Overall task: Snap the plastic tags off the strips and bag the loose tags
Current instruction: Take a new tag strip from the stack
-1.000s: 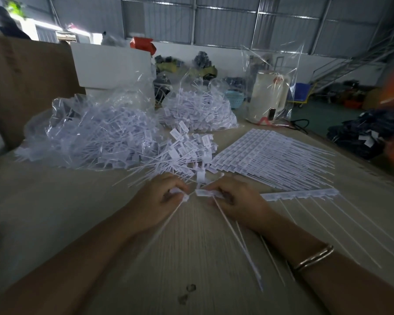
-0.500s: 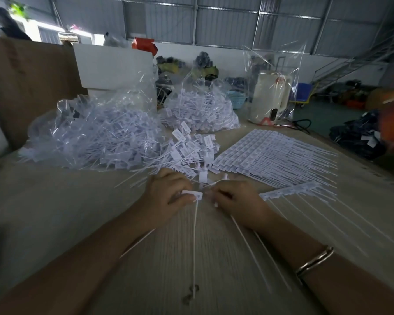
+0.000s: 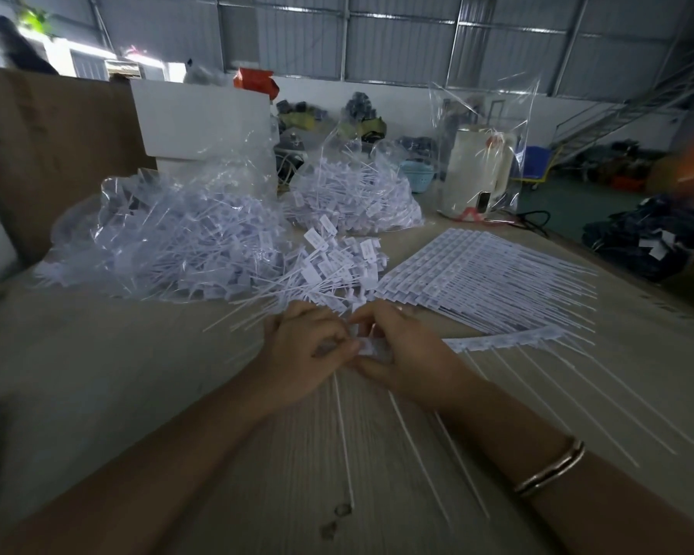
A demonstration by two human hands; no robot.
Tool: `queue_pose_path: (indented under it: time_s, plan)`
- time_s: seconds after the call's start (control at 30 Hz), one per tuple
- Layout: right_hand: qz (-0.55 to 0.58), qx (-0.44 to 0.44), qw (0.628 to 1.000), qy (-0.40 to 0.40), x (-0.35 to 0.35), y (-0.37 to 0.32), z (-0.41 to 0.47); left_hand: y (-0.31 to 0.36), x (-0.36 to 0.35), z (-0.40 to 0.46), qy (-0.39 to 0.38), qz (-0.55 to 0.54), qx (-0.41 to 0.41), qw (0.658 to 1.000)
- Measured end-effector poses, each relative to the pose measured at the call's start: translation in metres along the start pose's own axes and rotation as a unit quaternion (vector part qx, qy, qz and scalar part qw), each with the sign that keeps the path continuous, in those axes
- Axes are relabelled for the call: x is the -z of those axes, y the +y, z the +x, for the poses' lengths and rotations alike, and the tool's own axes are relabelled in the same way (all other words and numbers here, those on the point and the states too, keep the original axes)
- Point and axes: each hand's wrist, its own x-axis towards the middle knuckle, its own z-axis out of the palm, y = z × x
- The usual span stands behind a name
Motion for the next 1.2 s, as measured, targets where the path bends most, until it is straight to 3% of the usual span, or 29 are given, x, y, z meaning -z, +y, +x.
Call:
queue_pose_path:
  time_s: [0.13,0.23,0.4,0.5,0.67,0.8,0.9,1.07,1.2]
  plan:
    - [-0.041,-0.045,0.997,-0.054,0.017,0.016,-0.005,-0.005,0.003,0.000,0.020,0.005,0.030,0.999]
    - [-0.099,-0.031,0.994,-0.044,0.014,0.021,-0.004,-0.007,0.001,-0.001,0.027,0.015,0.015,0.999]
    - [-0.017,-0.101,0.994,-0.042,0.019,0.032,-0.004,-0.012,0.010,-0.003,0.051,0.012,-0.048,0.997]
    - [-0.005,-0.142,0.990,-0.016,0.029,0.042,-0.010,-0.023,0.021,-0.002,0.088,-0.004,-0.020,0.996]
    - [-0.018,-0.071,0.997,-0.005,0.008,0.023,-0.003,-0.026,0.015,0.000,0.104,0.123,0.011,0.987]
    - [-0.014,-0.020,1.000,0.006,-0.001,0.010,0.003,-0.006,0.005,0.004,0.045,0.040,0.024,0.998]
    - [0.005,-0.010,1.000,0.003,0.002,0.010,0.002,0.003,-0.005,0.006,-0.015,0.037,0.041,0.998]
    - [-0.081,-0.050,0.994,-0.053,0.022,0.031,-0.005,-0.002,-0.006,0.004,0.016,0.012,0.070,0.997]
    - [-0.116,-0.042,0.991,-0.052,0.017,0.034,-0.002,-0.004,-0.002,0.003,0.021,0.038,0.027,0.999]
